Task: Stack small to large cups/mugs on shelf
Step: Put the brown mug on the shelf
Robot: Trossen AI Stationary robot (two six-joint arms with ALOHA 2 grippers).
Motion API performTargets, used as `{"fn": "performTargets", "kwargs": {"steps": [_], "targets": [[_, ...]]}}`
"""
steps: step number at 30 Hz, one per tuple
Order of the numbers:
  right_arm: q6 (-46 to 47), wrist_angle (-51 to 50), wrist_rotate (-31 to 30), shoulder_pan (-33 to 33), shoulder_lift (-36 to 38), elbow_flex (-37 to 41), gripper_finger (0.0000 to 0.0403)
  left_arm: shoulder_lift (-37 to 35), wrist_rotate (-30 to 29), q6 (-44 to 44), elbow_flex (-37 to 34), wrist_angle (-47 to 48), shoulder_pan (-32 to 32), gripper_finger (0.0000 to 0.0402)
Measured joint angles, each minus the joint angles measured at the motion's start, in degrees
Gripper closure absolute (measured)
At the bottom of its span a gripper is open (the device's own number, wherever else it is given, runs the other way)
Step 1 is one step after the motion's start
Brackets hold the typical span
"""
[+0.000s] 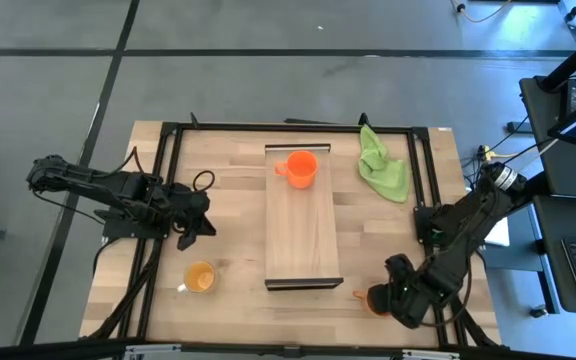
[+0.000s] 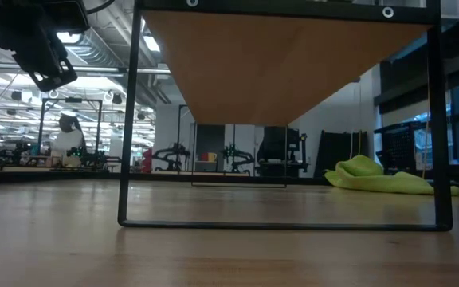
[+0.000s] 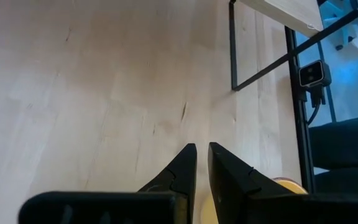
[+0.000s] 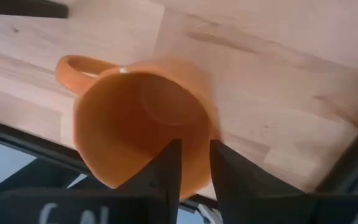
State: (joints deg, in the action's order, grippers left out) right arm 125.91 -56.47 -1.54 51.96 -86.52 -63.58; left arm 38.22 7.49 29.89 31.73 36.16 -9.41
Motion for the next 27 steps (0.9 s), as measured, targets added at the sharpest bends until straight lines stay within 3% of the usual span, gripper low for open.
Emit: {"fn": "performTargets", "kwargs": {"steps": [12, 17, 21, 27], "targets": [[-0.13, 0.71, -0.09, -1.20, -0.02, -1.55, 0.0229, 0.00, -0.53, 1.14, 0.00, -0.02, 0.00, 0.0366], [-0.57, -5.87, -1.33, -1.51, -0.02, -5.50, 0.0230, 0.00, -1.41, 1.38, 0.00, -0.02, 0.00, 0.0366], [-0.39, -14.30, 1.05, -1.42, -0.02, -7.22, 0.0244, 0.00, -1.52, 1.55, 0.02, -0.04, 0.00, 0.0366], [-1.29, -10.77, 6.51, -1.29, 0.00, -4.56, 0.0250, 0.00, -2.13, 2.80, 0.02, -0.04, 0.02, 0.0366]]}}
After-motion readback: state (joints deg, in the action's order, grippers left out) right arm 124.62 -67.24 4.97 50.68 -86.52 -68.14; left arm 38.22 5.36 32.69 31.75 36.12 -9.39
